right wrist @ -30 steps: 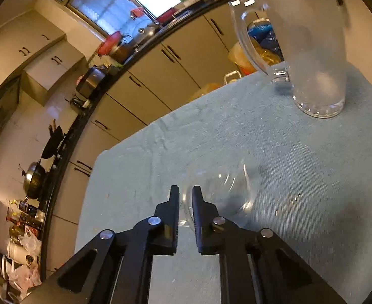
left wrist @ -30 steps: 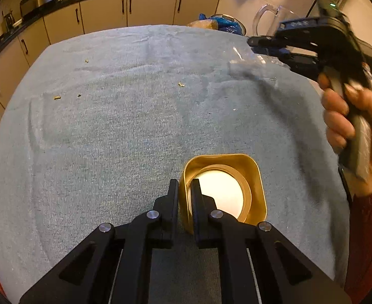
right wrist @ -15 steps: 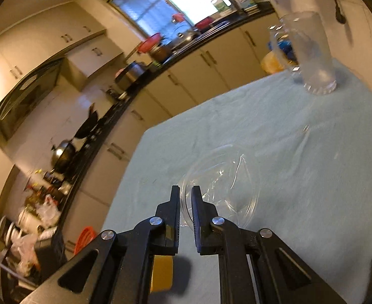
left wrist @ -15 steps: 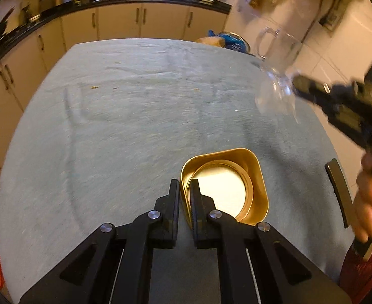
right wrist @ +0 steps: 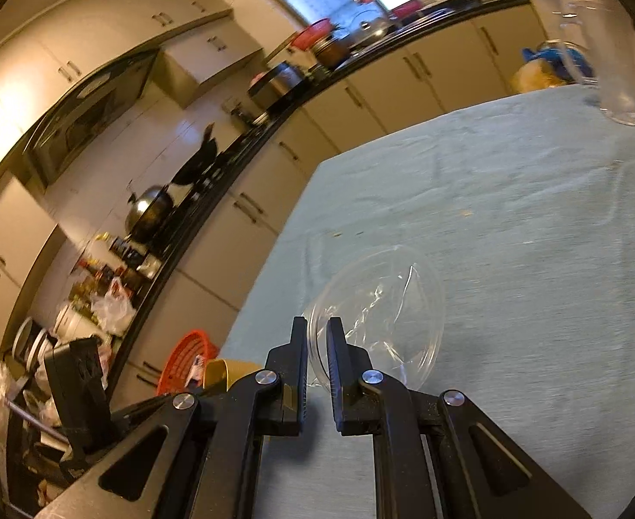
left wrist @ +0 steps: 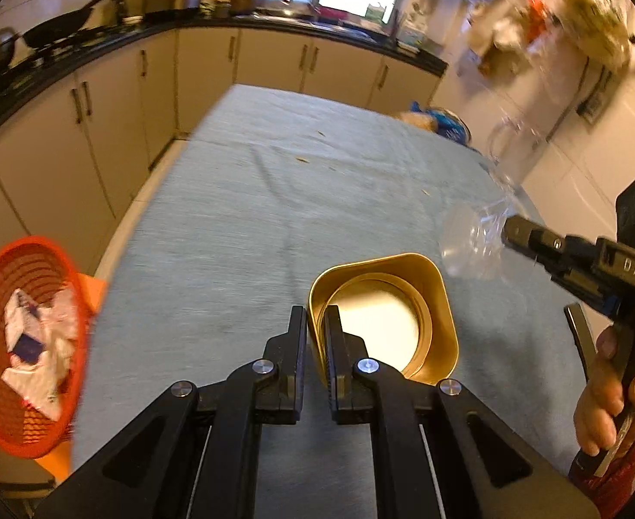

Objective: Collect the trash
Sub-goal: 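Carry the yellow container with the left tool while the right tool carries the clear container to the basket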

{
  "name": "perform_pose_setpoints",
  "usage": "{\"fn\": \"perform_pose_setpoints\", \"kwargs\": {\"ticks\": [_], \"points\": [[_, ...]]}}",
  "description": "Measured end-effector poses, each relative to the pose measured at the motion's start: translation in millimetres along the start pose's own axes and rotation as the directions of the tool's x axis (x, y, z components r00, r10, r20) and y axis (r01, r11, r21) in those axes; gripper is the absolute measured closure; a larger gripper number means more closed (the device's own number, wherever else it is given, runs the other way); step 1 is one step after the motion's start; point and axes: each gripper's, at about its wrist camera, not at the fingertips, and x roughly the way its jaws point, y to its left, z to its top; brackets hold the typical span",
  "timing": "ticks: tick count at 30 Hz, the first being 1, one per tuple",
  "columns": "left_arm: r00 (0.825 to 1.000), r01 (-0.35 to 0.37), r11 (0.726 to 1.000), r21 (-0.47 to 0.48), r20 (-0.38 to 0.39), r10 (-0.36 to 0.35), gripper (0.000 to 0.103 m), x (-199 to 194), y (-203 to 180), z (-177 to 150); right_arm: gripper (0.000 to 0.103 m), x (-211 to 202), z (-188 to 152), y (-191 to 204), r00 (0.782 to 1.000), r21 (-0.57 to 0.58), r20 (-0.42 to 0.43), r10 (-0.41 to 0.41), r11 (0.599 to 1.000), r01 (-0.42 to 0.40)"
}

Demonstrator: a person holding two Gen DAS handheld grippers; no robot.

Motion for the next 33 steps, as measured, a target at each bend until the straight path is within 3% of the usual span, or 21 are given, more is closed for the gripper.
{"fn": "perform_pose_setpoints", "kwargs": {"ticks": [16,24,33], "points": [[0.98,-0.146,0.974,-0.172,0.112,0.166,0.095,-75,130,-19,0.093,94,-35,121,0.983,-0.105,-0.134,0.125,0.985,-0.139],[0.968,-0.201,0.951,-0.237,0.101,0.23,0.095,-90,184,-38,0.093,140,-51,172,0.97,-0.149,-0.198,0.142,0.974,-0.173],[0.962,-0.228,0.931,-0.283,0.083,0.261,0.095,-91,220,-52,0.093,181,-62,203,0.959,-0.164,-0.25,0.135,0.97,-0.179]]}}
